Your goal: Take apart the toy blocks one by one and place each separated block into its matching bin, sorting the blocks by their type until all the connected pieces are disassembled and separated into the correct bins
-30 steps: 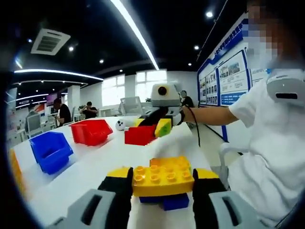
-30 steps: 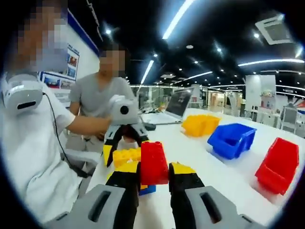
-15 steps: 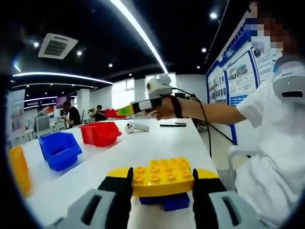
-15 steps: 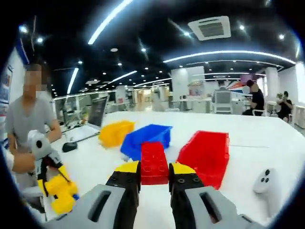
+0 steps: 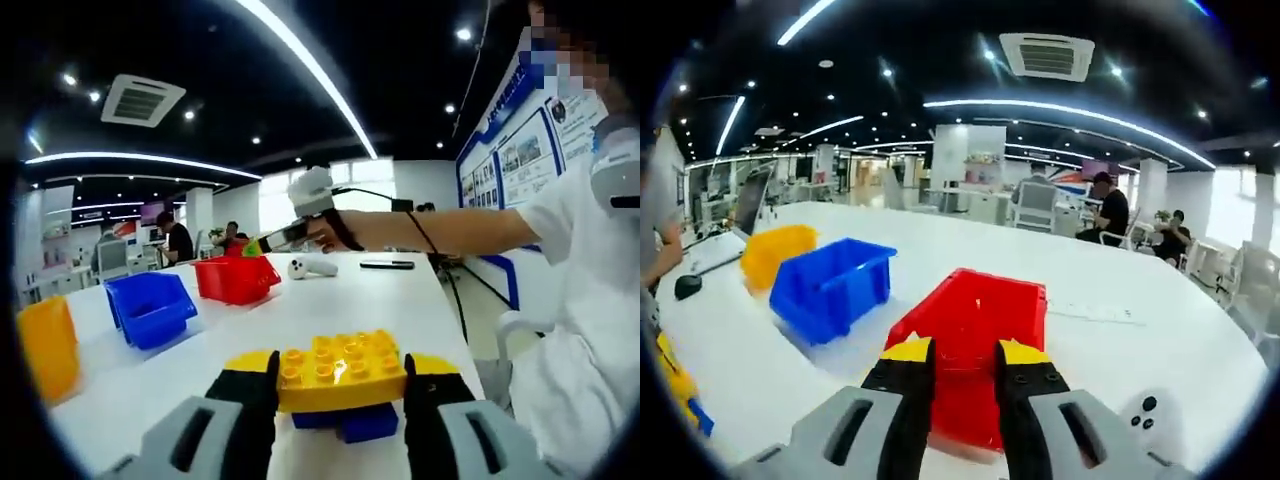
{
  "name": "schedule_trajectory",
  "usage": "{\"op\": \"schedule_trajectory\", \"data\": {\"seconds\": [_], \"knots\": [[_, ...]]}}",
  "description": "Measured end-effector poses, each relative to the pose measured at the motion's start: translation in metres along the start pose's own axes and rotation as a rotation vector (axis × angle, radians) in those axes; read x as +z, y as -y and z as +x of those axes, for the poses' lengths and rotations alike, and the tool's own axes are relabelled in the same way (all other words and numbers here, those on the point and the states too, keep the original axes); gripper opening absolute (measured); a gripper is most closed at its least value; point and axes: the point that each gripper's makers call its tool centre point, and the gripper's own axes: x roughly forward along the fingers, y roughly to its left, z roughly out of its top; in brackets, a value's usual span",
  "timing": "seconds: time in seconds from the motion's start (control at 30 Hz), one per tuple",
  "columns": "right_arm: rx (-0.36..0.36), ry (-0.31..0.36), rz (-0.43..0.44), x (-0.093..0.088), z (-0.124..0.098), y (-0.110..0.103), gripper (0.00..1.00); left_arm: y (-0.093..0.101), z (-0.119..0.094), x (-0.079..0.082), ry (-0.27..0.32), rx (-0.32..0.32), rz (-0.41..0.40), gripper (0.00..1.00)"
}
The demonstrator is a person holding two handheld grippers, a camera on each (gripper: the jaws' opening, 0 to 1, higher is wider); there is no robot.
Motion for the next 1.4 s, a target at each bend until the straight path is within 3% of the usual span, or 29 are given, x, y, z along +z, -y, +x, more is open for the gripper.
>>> {"op": "schedule_trajectory", "data": {"seconds": [0.13, 0.2, 0.23, 0.47, 0.57, 0.67, 0.93, 1.07, 1.2, 1.4], "knots": [[-0.025, 0.032, 0.000, 0.005, 0.003, 0.010, 0.28, 0.003, -0.001, 0.000, -0.006, -0.002, 0.006, 0.50], [-0.013, 0.052, 0.011, 0.008, 0.000, 0.009, 0.49, 0.004, -0.001, 0.000, 0.001, -0.004, 0.004, 0.50], [-0.003, 0.068, 0.015, 0.011, -0.002, 0.007, 0.54, 0.005, -0.002, 0.000, 0.004, -0.004, 0.002, 0.50], [0.062, 0.117, 0.013, 0.021, -0.034, -0.004, 0.56, 0.002, -0.004, -0.001, 0.005, -0.001, -0.001, 0.50], [0.129, 0.153, 0.028, 0.028, -0.056, -0.018, 0.56, 0.001, -0.005, -0.001, 0.004, 0.005, 0.001, 0.50], [0.220, 0.181, 0.035, 0.028, -0.094, -0.043, 0.56, 0.002, -0.006, -0.001, 0.017, 0.011, -0.002, 0.50], [0.447, 0.156, 0.068, -0.007, -0.173, -0.125, 0.55, 0.000, -0.005, -0.002, 0.017, 0.023, -0.004, 0.50], [0.509, 0.124, 0.112, -0.028, -0.204, -0.167, 0.52, -0.001, -0.006, -0.002, 0.013, 0.034, -0.004, 0.50], [0.502, 0.053, 0.018, -0.065, -0.210, -0.195, 0.53, -0.001, -0.005, -0.002, 0.021, 0.041, -0.007, 0.50], [0.519, 0.032, -0.002, -0.082, -0.210, -0.224, 0.48, 0.000, -0.005, -0.001, 0.023, 0.046, -0.009, 0.50]]}}
